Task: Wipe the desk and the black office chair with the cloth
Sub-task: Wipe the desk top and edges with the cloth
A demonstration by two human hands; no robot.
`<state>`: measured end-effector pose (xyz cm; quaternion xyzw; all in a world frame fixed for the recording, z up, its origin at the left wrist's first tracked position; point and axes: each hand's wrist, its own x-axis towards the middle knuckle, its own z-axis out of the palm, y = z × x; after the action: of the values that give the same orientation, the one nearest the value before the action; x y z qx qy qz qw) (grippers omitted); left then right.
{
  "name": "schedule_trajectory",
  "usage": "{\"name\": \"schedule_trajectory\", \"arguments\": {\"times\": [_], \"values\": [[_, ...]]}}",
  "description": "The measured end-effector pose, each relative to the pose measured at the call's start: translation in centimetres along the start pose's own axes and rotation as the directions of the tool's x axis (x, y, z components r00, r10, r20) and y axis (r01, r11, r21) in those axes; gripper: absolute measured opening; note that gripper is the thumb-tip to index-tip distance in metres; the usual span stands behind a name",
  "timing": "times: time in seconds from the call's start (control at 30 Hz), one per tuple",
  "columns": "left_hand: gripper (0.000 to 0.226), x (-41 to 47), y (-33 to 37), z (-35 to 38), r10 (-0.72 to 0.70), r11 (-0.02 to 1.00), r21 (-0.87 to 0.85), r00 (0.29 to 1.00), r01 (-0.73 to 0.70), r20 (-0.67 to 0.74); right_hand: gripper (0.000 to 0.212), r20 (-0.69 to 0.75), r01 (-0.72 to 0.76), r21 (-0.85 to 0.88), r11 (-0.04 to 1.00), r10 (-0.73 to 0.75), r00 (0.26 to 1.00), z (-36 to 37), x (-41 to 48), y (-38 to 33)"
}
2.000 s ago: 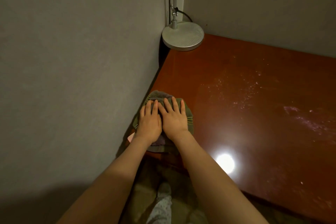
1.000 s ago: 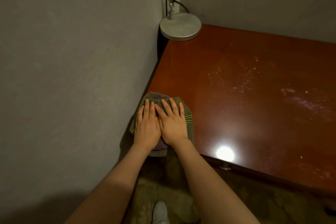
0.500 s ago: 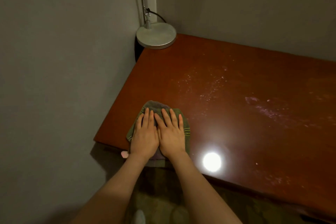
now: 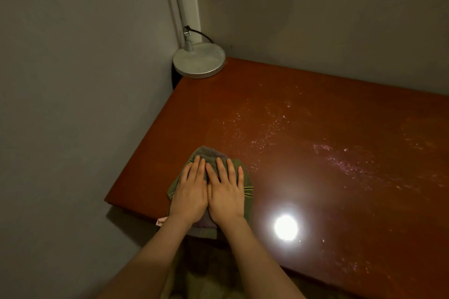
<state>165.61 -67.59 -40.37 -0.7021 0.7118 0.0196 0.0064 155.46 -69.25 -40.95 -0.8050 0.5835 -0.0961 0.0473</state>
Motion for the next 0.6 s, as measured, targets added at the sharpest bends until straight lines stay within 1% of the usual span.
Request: {"name": "schedule_trajectory", "arguments": {"times": [0.1,0.17,0.3,0.47,0.53,0.6], "values": [[0.066,1.9,-0.1,0.7,0.010,1.000,-0.021,1.000,-0.011,-0.025,0.047,-0.013,-0.001,0.007,1.000,0.001,1.000,0.1,1.7,0.7],[0.070,3.2,0.0,0.8,0.007,0.998,-0.058,1.000,-0.008,-0.029,0.047,-0.048,-0.001,0.007,1.000,0.001,0.999,0.1,2.9,1.3],[0.061,5.5,-0.1,0.7,0.003,0.997,-0.080,0.998,-0.009,-0.069,0.047,-0.102,-0.008,0.002,1.000,0.008,0.995,0.9,5.0,2.0],[0.053,8.9,-0.3,-0.3,0.045,0.988,-0.138,0.990,-0.063,-0.131,0.047,-0.181,-0.039,0.000,0.999,0.039,0.983,1.4,8.3,2.6],[0.051,10.5,-0.3,-0.7,0.060,0.993,-0.095,0.987,-0.075,-0.149,0.047,-0.191,-0.050,-0.003,0.999,0.048,0.980,1.4,9.8,3.0],[0.050,11.9,-0.4,-0.9,0.107,0.992,-0.045,0.981,-0.116,-0.159,0.047,-0.183,-0.066,-0.011,0.998,0.063,0.981,1.5,11.0,3.2]]}}
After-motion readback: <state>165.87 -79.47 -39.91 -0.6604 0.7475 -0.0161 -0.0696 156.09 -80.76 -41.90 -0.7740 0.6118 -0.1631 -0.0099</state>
